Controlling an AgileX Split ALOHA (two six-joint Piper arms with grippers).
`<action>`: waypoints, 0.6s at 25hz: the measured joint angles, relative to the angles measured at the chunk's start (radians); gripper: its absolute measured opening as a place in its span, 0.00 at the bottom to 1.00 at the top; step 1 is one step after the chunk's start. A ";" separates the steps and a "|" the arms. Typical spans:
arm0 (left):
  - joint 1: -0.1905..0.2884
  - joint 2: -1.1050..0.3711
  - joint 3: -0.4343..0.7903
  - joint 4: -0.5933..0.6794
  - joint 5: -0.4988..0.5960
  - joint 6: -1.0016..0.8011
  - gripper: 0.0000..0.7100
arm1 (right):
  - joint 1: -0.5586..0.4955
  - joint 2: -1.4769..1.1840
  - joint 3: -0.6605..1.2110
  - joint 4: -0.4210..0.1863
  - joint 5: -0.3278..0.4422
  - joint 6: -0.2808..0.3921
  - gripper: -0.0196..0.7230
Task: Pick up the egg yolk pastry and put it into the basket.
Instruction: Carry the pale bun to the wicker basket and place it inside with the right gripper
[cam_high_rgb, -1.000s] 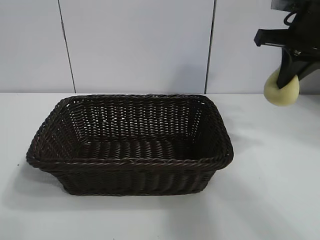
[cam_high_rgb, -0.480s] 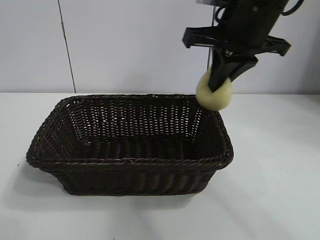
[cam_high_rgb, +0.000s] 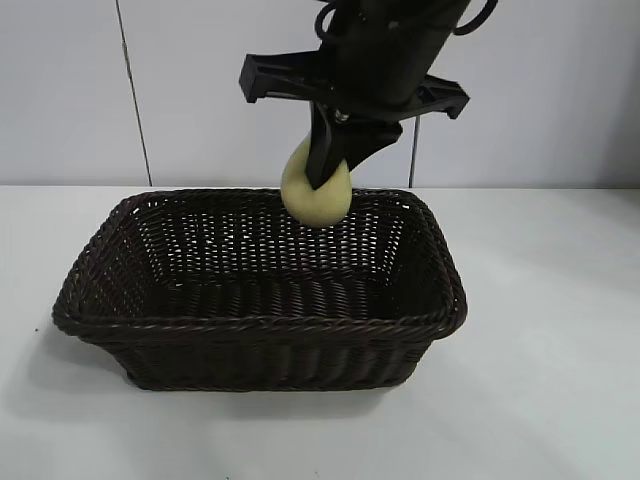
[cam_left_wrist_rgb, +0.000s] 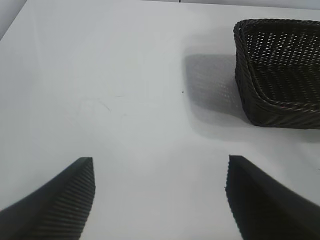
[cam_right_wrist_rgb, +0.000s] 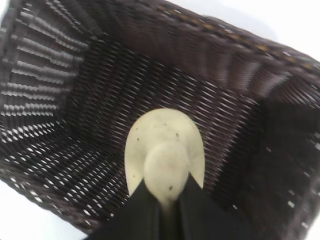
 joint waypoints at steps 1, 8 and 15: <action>0.000 0.000 0.000 0.000 0.000 0.000 0.75 | 0.000 0.018 0.000 0.008 -0.012 0.000 0.06; 0.000 0.000 0.000 0.000 0.000 0.000 0.75 | 0.000 0.166 0.000 0.023 -0.100 0.003 0.06; 0.000 0.000 0.000 0.000 0.000 0.000 0.75 | 0.000 0.219 -0.001 0.022 -0.130 0.003 0.08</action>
